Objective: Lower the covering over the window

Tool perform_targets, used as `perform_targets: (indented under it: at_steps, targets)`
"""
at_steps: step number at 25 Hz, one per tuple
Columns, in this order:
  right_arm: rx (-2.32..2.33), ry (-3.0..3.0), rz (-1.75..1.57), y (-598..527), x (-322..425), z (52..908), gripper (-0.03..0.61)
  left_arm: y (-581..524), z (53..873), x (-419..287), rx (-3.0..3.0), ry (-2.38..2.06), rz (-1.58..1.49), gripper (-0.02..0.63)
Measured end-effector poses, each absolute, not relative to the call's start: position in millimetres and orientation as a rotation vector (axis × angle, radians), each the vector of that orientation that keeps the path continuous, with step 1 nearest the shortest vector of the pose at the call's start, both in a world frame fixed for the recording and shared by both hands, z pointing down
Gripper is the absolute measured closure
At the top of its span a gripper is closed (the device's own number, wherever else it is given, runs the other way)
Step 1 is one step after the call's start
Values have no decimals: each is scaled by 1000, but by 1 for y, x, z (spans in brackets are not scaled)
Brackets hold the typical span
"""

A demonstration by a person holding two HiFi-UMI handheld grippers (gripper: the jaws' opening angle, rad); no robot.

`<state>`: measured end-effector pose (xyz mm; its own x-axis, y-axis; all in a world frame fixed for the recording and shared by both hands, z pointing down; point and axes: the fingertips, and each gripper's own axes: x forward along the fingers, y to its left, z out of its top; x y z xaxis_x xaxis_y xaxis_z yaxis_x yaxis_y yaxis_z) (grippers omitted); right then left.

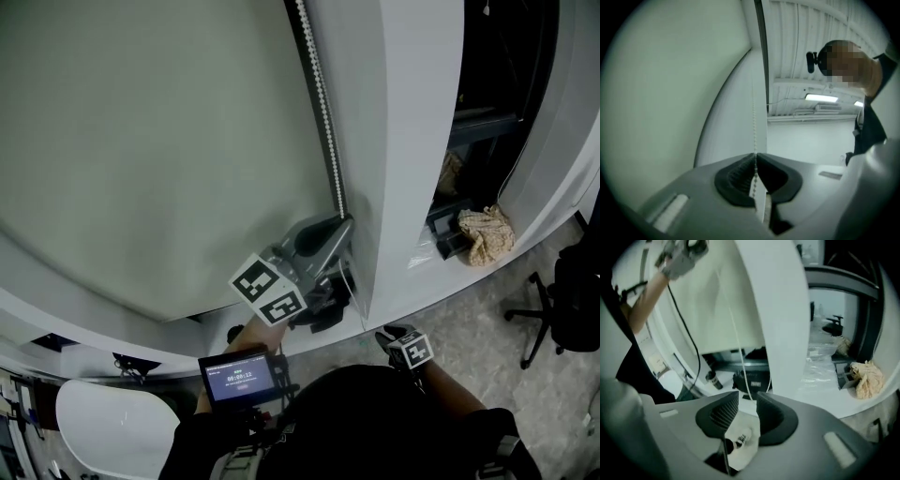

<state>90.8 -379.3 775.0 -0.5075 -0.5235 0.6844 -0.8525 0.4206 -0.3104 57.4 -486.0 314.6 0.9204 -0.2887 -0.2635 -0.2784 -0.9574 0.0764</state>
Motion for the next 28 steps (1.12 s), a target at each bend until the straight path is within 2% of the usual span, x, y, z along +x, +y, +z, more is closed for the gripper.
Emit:
perform_targets:
  at_steps: [3, 6, 9, 14, 18, 23, 24, 25, 28]
  targets:
    - [1430, -2443, 843, -400, 115, 682, 457, -495, 370, 52, 2991, -507, -325, 601]
    - [1603, -2699, 659, -414, 127, 567, 459, -488, 431, 52, 2921, -527, -207, 601]
    - [1612, -2918, 350, -426, 116, 450, 463, -474, 481, 56, 2847, -530, -119, 601]
    - [1558, -3054, -34, -433, 89, 326, 469, -443, 546, 66, 2795, -505, 32, 601]
    - [1486, -3053, -113, -451, 67, 293, 463, -435, 583, 72, 2734, -502, 100, 601]
    - [1472, -3012, -134, -467, 44, 272, 462, -423, 588, 75, 2702, -463, 89, 601]
    - [1468, -2989, -144, -470, 41, 272, 479, -420, 587, 77, 2703, -448, 88, 601]
    - [1469, -2963, -162, -473, 39, 273, 554, -417, 586, 79, 2706, -432, 88, 601]
    - [1500, -2875, -276, -476, 41, 274, 561, -411, 585, 78, 2743, -408, 77, 601]
